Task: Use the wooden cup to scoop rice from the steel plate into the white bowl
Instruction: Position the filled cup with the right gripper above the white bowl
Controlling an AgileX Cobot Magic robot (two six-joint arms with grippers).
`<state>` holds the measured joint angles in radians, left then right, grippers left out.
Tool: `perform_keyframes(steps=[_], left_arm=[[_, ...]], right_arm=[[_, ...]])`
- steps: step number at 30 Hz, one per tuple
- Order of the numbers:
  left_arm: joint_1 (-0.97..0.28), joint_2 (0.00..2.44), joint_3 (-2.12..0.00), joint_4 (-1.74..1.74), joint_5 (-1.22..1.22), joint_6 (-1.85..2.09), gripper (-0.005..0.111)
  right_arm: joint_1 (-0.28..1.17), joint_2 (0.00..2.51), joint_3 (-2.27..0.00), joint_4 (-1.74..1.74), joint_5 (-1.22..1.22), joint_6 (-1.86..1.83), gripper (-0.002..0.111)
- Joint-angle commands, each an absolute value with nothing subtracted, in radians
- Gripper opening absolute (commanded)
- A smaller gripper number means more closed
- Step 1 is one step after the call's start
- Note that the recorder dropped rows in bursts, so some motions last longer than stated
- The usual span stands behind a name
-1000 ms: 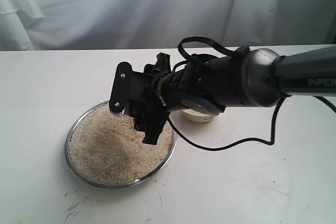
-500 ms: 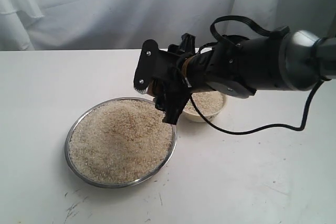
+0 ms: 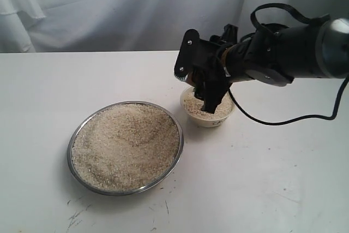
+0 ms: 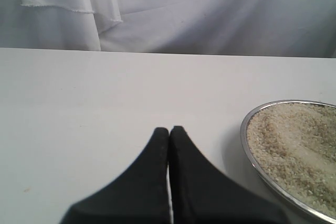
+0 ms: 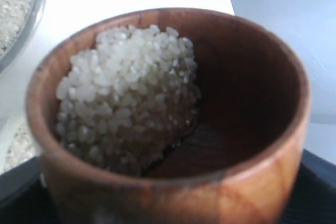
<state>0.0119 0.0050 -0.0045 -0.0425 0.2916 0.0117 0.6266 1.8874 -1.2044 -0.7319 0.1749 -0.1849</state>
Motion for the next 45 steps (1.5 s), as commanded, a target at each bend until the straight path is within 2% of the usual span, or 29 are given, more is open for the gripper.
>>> perform_keyframes(steps=[1, 19, 45], left_arm=[[0.01, 0.0, 0.0, -0.043, 0.285, 0.009, 0.0], [0.01, 0.0, 0.0, -0.043, 0.285, 0.009, 0.0], [0.01, 0.0, 0.0, -0.043, 0.285, 0.009, 0.0]], right_arm=[[0.594, 1.871, -1.201, -0.781, 0.184, -0.157, 0.0], [0.569, 1.848, -1.197, -0.939, 0.375, -0.123, 0.0], [0.599, 1.874, -1.145, -1.148, 0.418, -0.059, 0.0]])
